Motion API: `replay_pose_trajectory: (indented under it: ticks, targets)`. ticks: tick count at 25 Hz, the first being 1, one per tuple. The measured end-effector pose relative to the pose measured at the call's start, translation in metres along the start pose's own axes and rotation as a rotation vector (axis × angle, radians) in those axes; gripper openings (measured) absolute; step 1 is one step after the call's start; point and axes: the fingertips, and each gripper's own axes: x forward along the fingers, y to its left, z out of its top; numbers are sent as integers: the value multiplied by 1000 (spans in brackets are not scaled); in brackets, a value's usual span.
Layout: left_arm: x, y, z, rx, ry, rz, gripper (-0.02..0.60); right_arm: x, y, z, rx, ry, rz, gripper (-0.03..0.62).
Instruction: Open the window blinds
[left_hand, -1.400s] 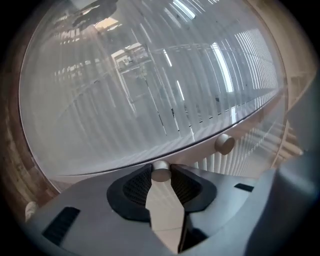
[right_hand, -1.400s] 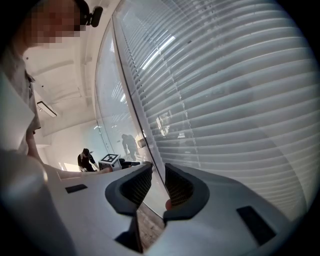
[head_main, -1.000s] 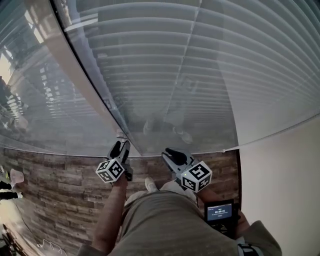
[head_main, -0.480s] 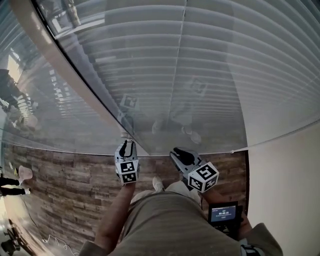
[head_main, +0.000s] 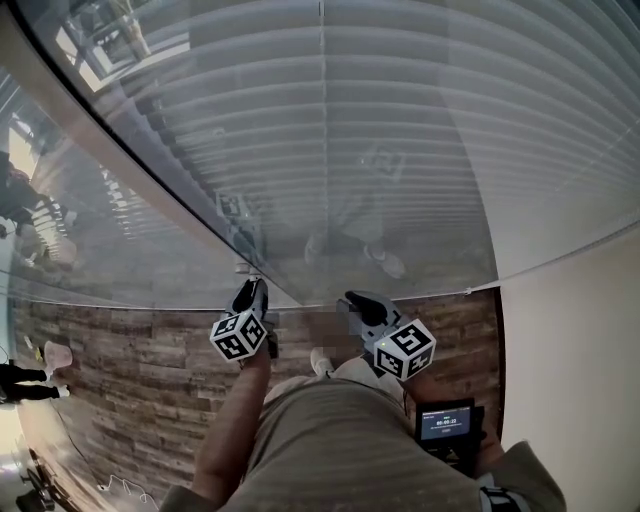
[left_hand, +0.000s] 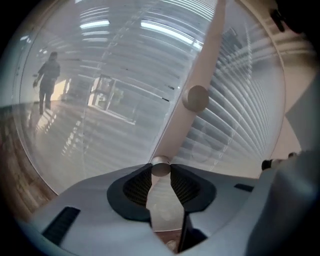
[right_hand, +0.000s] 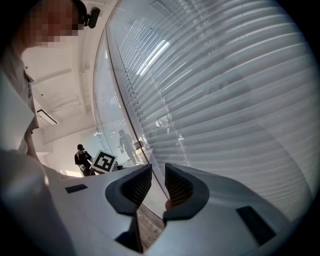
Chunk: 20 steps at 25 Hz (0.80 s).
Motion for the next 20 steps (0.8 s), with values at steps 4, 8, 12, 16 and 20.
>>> replay_pose_trajectory:
  ticks: [4, 8, 12, 16, 20]
  targets:
    - [-5, 1, 0, -161, -19, -61, 133, -3, 7, -1, -5, 8, -1, 89]
    - [-10, 6, 5, -288, -35, -127, 133, 3, 19, 0, -17, 18, 8, 89]
    - [-7, 14, 0, -434, -44, -154, 133, 12, 25, -9, -23, 29, 14, 89]
    - [-8, 19, -1, -592, -56, -231, 133, 15, 31, -14, -29, 36, 15, 89]
    - [-1, 18, -3, -761, -60, -318, 133, 16, 24, -15, -30, 42, 11, 89]
